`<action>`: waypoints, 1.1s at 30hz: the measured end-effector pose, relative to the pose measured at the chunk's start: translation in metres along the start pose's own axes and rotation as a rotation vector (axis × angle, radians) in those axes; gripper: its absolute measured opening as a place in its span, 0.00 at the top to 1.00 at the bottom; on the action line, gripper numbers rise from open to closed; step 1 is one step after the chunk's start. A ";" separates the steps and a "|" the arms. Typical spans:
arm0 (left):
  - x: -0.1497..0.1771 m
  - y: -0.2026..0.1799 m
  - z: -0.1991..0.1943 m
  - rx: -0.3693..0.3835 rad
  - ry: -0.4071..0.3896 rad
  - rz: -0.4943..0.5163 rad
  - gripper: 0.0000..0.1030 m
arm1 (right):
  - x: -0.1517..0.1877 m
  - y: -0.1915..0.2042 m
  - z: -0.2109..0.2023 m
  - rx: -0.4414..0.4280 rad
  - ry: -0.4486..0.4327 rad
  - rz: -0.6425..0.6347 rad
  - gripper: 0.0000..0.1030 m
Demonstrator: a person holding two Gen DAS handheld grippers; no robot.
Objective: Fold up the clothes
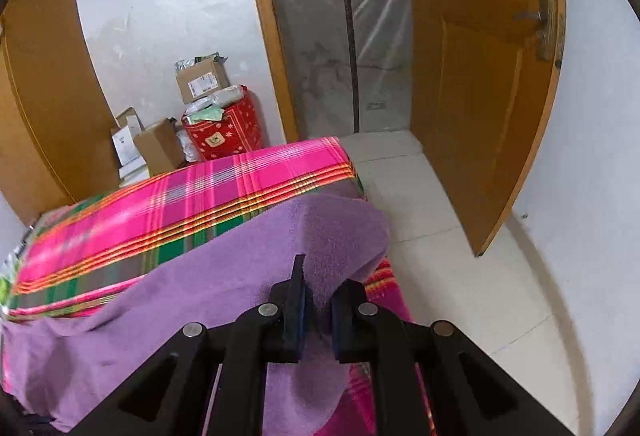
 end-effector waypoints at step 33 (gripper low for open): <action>-0.014 -0.034 -0.004 0.042 -0.075 -0.013 0.95 | 0.015 -0.032 -0.001 -0.261 0.052 0.208 0.78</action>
Point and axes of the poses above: each gripper's, at about its wrist camera, not at the fingertips, and z roughly the way its jaws point, y to its left, x to its underside, the point moved 8 cm from there along z, roughly the way its jaws point, and after that the axes turned 2 degrees about -z, right-handed, at the moved point
